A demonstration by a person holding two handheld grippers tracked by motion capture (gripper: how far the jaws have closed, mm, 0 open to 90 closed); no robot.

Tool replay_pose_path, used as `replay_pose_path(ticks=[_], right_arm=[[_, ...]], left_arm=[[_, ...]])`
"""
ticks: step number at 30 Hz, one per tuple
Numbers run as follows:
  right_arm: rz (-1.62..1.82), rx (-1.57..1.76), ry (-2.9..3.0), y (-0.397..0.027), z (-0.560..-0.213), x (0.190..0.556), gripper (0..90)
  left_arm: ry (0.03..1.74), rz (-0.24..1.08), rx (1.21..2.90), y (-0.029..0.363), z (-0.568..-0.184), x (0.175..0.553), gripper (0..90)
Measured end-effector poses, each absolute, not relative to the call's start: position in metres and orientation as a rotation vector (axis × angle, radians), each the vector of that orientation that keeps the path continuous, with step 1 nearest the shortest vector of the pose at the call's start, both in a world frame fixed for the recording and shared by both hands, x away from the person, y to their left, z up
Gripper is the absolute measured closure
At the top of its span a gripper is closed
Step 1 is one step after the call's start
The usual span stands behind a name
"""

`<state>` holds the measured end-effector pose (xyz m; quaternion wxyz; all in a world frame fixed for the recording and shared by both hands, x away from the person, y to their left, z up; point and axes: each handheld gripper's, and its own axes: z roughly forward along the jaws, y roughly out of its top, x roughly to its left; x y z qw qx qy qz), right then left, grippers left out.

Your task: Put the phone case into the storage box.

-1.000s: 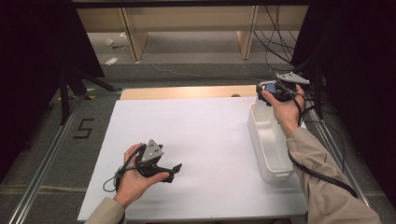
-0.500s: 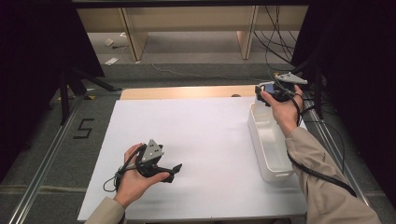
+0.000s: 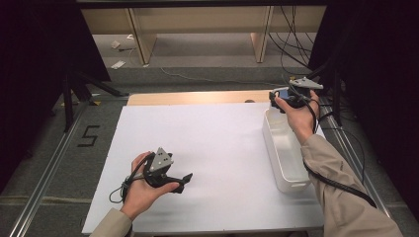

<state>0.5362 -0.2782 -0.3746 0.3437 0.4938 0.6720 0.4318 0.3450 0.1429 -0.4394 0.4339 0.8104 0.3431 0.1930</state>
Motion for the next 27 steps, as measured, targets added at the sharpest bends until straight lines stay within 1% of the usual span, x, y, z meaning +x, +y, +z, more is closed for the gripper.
replay_pose_path(ticks=[27], right_arm=[[1.092, 1.287, 1.763, -0.2768, -0.3816, 0.5401, 17.3]], left_arm=[[0.854, 0.481, 2.019, 0.1429, -0.4394, 0.3450, 4.2]])
